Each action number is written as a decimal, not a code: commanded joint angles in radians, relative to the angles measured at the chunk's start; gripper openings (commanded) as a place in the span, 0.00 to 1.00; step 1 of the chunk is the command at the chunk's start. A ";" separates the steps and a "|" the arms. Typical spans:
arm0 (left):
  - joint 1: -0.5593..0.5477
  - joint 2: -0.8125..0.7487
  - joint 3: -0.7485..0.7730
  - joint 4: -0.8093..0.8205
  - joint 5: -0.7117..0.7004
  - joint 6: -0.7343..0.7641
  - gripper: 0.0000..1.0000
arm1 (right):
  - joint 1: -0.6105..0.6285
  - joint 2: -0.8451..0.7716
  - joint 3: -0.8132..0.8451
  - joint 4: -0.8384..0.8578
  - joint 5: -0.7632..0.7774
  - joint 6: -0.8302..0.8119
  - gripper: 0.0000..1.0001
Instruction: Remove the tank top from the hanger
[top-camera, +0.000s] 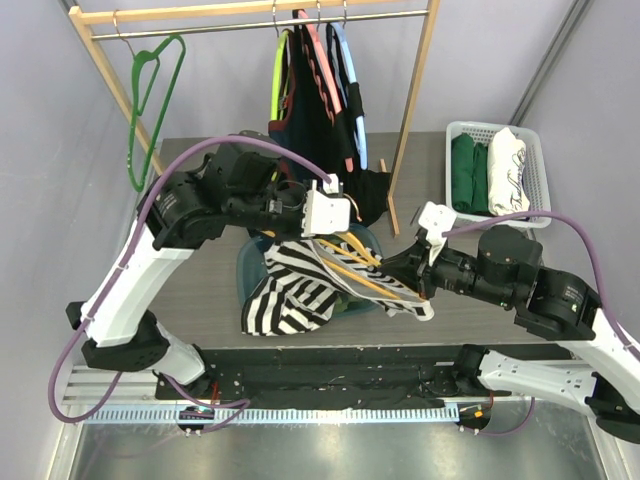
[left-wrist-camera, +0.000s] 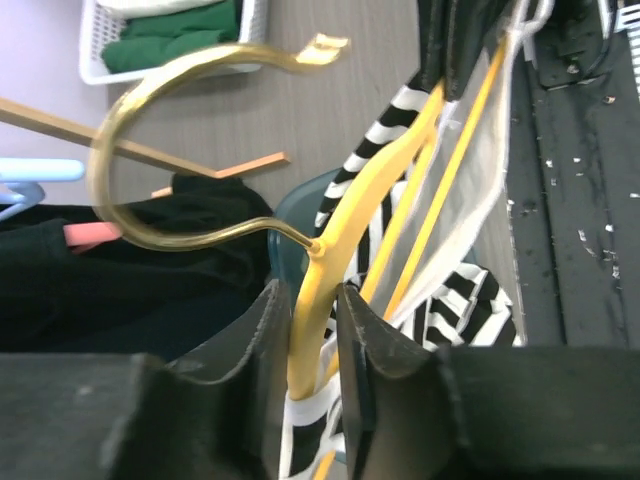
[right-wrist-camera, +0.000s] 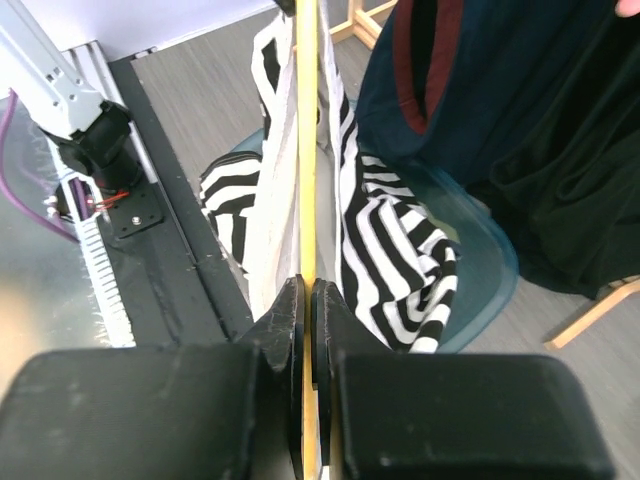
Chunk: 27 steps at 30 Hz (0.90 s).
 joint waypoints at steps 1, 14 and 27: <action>0.005 0.015 0.064 -0.114 0.098 -0.003 0.24 | 0.006 -0.021 0.054 0.051 0.006 -0.032 0.01; 0.003 0.058 0.147 -0.201 0.066 -0.003 0.00 | 0.006 -0.037 -0.020 0.246 0.473 -0.075 0.40; 0.003 -0.025 0.221 -0.115 -0.109 0.015 0.00 | 0.004 -0.282 -0.187 0.323 0.974 0.218 0.70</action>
